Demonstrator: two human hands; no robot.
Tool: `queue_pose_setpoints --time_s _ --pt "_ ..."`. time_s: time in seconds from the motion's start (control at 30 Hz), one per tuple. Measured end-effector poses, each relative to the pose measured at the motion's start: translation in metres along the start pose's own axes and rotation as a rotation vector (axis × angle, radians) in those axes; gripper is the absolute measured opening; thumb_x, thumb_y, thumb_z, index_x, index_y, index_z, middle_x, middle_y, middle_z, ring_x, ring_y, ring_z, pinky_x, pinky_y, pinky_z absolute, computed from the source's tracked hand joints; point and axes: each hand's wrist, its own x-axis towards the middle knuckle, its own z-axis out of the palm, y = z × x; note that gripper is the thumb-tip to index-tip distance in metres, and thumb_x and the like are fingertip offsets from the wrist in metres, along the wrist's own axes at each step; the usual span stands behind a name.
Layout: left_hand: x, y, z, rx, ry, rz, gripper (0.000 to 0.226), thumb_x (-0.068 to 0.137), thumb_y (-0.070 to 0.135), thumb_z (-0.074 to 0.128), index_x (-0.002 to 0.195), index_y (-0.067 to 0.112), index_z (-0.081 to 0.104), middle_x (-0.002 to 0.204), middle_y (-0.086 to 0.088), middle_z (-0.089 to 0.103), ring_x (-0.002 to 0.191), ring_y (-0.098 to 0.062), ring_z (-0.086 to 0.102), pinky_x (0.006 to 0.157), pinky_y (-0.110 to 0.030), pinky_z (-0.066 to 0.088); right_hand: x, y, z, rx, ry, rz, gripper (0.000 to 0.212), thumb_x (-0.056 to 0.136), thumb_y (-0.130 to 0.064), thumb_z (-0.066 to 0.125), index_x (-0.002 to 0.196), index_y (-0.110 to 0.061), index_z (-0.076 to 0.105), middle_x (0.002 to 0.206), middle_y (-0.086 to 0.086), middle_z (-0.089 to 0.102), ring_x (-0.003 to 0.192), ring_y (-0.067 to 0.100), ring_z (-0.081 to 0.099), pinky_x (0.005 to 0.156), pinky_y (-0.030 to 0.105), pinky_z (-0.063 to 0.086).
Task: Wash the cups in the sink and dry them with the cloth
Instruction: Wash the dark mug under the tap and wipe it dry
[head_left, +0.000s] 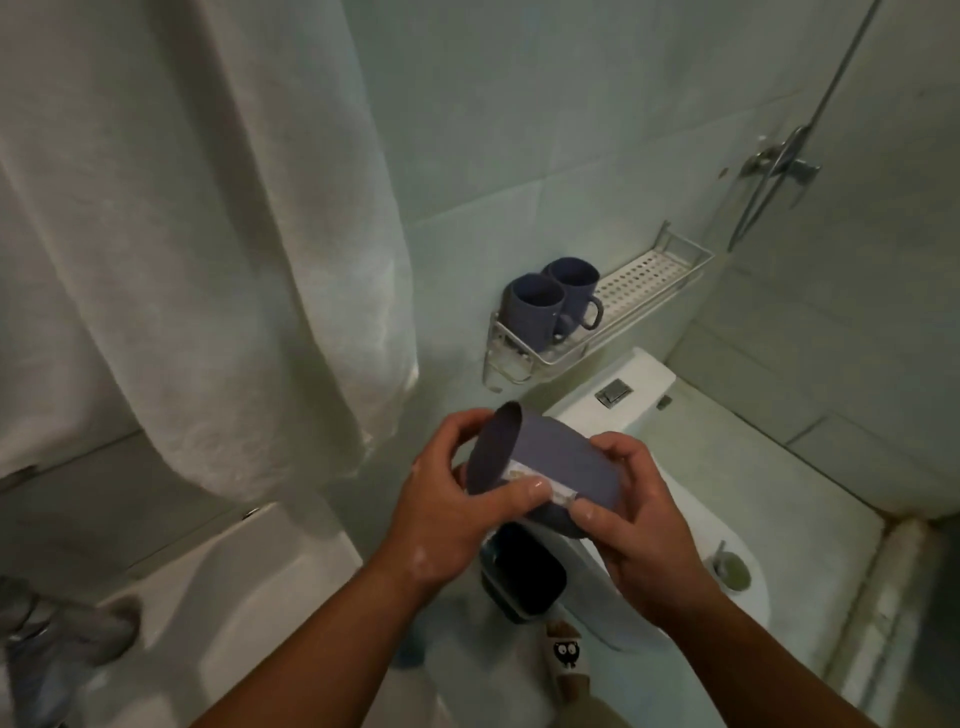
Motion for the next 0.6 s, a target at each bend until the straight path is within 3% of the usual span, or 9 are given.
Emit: queue_pose_setpoints --time_s 0.07,0.17,0.27,0.37,0.5,0.6 --pt "0.025 0.005 0.014 0.061 -0.03 0.023 0.078 0.054 0.051 0.09 0.124 0.045 0.056 0.121 0.02 0.065 0.11 -0.008 0.066 0.081 -0.029 0.059 0.022 0.0 -0.025 -0.019 -0.012 0.005 0.076 0.061 -0.045 0.087 0.124 -0.023 0.051 0.112 -0.005 0.067 0.108 0.028 0.067 0.078 0.035 0.059" --pt "0.066 0.009 0.037 0.228 -0.059 0.03 0.084 0.053 0.056 0.088 0.129 0.047 0.052 0.13 0.021 0.06 0.119 -0.007 0.058 0.091 -0.036 0.054 0.067 -0.003 -0.073 0.097 0.004 0.09 0.048 0.082 -0.034 0.062 0.126 -0.018 0.055 0.115 0.005 0.07 0.106 0.03 0.069 0.076 0.04 0.06" --pt "0.108 0.018 0.07 0.21 -0.047 -0.006 0.071 0.059 0.048 0.087 0.123 0.035 0.057 0.126 0.013 0.065 0.12 -0.013 0.06 0.096 -0.048 0.052 0.117 -0.01 -0.119 0.32 -0.025 0.272 0.044 0.082 -0.043 0.066 0.118 -0.017 0.066 0.115 0.013 0.072 0.104 0.035 0.07 0.085 0.058 0.056" --pt "0.151 0.028 0.109 0.069 0.008 -0.06 0.068 0.063 0.035 0.088 0.122 0.027 0.055 0.123 0.002 0.068 0.118 -0.021 0.064 0.094 -0.057 0.055 0.168 -0.022 -0.154 0.334 -0.022 0.404 0.051 0.083 -0.045 0.049 0.119 -0.013 0.064 0.112 0.015 0.074 0.1 0.036 0.071 0.083 0.058 0.054" --pt "0.203 0.041 0.149 0.126 0.137 -0.054 0.075 0.06 0.043 0.088 0.128 0.035 0.057 0.123 0.011 0.069 0.113 -0.011 0.067 0.089 -0.037 0.06 0.226 -0.038 -0.185 0.176 -0.084 0.345 0.035 0.102 -0.04 0.04 0.12 -0.024 0.065 0.116 0.007 0.073 0.105 0.031 0.07 0.082 0.052 0.059" --pt "0.228 0.049 0.166 0.25 0.287 -0.04 0.073 0.06 0.033 0.095 0.124 0.034 0.059 0.115 0.014 0.07 0.103 -0.004 0.068 0.078 -0.023 0.059 0.258 -0.052 -0.204 -0.275 -0.057 0.04 0.024 0.104 -0.026 0.05 0.123 -0.032 0.063 0.123 -0.006 0.067 0.113 0.013 0.064 0.087 0.031 0.06"
